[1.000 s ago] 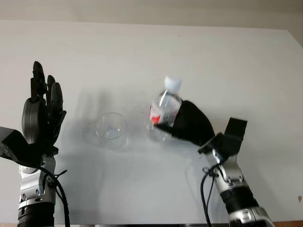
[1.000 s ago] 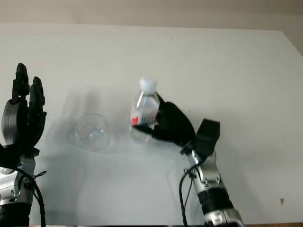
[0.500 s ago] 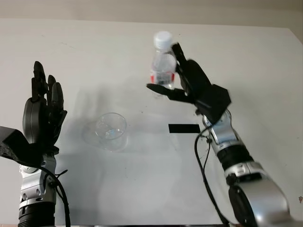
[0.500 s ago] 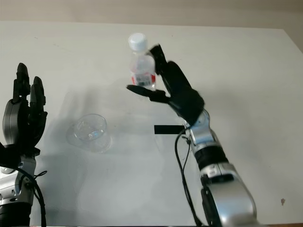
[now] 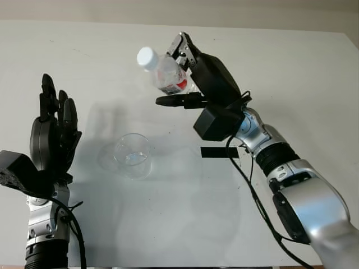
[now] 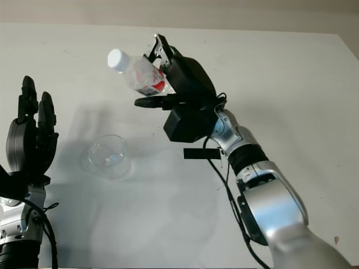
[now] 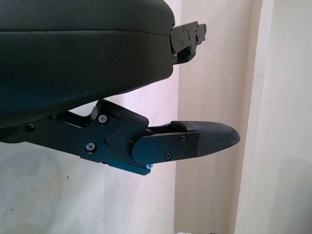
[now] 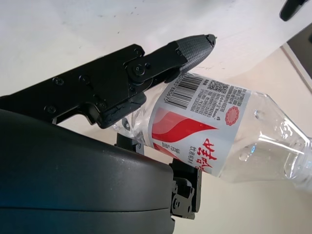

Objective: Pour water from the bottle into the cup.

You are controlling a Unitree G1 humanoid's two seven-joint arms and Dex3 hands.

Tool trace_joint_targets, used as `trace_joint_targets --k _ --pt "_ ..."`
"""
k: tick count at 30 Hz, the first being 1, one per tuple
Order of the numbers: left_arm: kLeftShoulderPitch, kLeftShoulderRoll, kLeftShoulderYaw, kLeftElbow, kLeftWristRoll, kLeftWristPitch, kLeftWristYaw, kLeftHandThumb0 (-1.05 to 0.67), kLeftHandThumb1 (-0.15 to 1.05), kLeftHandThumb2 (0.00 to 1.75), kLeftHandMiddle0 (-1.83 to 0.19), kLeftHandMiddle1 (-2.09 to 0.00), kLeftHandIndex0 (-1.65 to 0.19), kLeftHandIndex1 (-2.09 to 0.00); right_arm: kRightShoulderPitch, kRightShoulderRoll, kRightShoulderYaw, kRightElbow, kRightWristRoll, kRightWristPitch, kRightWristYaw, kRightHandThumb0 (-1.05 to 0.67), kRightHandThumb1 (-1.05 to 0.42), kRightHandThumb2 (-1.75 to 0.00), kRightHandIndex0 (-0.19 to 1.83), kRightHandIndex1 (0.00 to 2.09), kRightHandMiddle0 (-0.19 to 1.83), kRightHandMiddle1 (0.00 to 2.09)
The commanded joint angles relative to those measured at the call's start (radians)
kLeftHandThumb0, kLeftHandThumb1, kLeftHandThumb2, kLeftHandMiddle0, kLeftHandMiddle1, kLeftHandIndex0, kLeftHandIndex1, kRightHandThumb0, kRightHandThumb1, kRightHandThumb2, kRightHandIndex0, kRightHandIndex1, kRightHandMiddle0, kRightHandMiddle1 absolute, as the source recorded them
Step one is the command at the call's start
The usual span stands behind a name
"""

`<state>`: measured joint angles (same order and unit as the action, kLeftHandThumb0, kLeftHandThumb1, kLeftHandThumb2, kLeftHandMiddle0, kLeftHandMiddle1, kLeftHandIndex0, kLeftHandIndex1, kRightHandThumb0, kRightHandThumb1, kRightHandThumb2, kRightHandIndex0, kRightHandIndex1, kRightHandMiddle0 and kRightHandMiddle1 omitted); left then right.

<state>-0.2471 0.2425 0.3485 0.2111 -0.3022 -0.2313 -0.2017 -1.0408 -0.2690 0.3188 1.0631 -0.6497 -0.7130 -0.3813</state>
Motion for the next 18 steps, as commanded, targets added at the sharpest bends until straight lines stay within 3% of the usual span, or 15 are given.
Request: trace_joint_targets --k 1,2,4,13,18 --pt "-0.001 -0.006 -0.003 0.001 0.002 -0.008 0.004 -0.72 1.05 0.49 0.19 -0.04 0.19 -0.03 -0.044 -0.016 0.022 0.002 -0.027 -0.025 -0.059 -0.03 -0.75 -0.59 1.17 2.09 0.96 2.09" --pt "-0.002 -0.005 -0.003 0.003 0.004 -0.009 0.004 -0.72 1.05 0.49 0.19 -0.05 0.19 -0.03 -0.048 -0.02 0.036 0.005 -0.048 -0.03 -0.096 -0.03 -0.67 -0.74 1.18 2.09 0.97 2.09" --pt "-0.003 -0.004 -0.004 0.005 0.007 -0.009 0.006 -0.73 1.05 0.49 0.19 -0.05 0.19 -0.03 -0.056 -0.026 0.061 0.013 -0.084 -0.039 -0.165 -0.03 -0.61 -0.85 1.19 2.09 0.99 2.09" --pt "-0.008 0.001 -0.005 0.01 0.009 -0.009 0.007 -0.72 1.05 0.49 0.19 -0.05 0.19 -0.04 -0.119 -0.063 0.222 0.054 -0.304 -0.018 -0.534 -0.08 -0.72 -0.58 1.21 2.09 0.94 2.09" --pt "-0.01 0.004 -0.008 0.012 0.01 -0.009 0.006 -0.73 1.05 0.49 0.19 -0.05 0.19 -0.03 -0.162 -0.073 0.313 0.087 -0.402 0.003 -0.703 -0.12 -0.77 -0.54 1.2 2.09 0.95 2.09"
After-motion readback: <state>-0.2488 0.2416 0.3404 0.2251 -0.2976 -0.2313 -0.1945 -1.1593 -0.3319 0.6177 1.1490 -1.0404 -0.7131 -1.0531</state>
